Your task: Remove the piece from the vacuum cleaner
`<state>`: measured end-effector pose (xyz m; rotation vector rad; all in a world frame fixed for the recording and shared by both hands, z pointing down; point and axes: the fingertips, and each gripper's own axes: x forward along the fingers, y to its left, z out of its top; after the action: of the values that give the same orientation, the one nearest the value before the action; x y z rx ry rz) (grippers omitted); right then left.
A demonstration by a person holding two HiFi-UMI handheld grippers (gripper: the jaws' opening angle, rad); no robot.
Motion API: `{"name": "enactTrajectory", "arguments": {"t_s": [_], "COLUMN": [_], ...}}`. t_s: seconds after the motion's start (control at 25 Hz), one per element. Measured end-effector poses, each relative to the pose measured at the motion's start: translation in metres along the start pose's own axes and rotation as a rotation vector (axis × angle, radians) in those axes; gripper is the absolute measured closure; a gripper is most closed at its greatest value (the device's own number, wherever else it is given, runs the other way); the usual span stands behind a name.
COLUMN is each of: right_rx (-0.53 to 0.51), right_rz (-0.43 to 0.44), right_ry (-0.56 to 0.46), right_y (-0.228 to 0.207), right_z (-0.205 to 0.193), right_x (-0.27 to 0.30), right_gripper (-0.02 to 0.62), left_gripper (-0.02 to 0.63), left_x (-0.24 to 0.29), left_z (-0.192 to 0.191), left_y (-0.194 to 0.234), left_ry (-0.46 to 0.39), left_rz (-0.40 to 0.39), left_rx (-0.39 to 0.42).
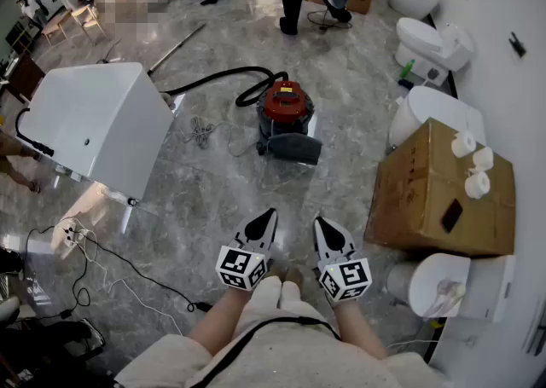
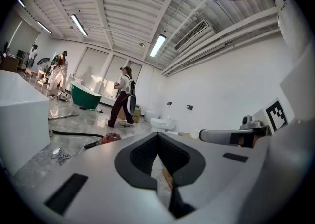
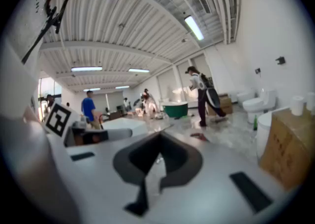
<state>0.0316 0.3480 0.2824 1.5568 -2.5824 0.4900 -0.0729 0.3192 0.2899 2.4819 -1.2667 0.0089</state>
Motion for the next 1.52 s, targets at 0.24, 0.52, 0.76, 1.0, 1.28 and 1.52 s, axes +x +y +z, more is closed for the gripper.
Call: {"name": "enactTrajectory", "arguments": {"t_s": [0.24, 0.52, 0.76, 1.0, 1.28, 1.52], "right_rx": [-0.003, -0.014, -0.044, -0.09, -0.15, -0.156], "right_rz": [0.004, 0.012, 0.037, 0.057, 0.131, 0.154], "right_ry": [-0.001, -0.001, 0.0, -0.015, -0.03, -0.023], "right_y": [0.0, -0.003, -0.003, -0.01, -0.004, -0.016], "right_z": [-0.001, 0.001, 0.002, 0.002, 0.009, 0.013], "right_x": [-0.001, 0.003, 0.006, 0.012, 0.014, 0.022], "right_gripper": [0.581, 0.581, 0.581, 0.581, 0.581, 0.581], "left_gripper": [0.588, 0.588, 0.588, 0.588, 0.588, 0.588], "left_x": [-0.003, 0.003, 0.011, 0.025, 0.034, 0.058], "left_z": [-0.002, -0.002, -0.004, -0.006, -0.003, -0.007], "left_y": [0.002, -0.003, -0.003, -0.007, -0.021, -0.027], "left_ry": [-0.006, -0.01, -0.008, -0.019, -0.061, -0.036], "left_rz": [0.012, 0.007, 0.034, 0.045, 0.035, 0.01], "left_rx": [-0.009, 0.0, 0.019, 0.038, 0.019, 0.035]}}
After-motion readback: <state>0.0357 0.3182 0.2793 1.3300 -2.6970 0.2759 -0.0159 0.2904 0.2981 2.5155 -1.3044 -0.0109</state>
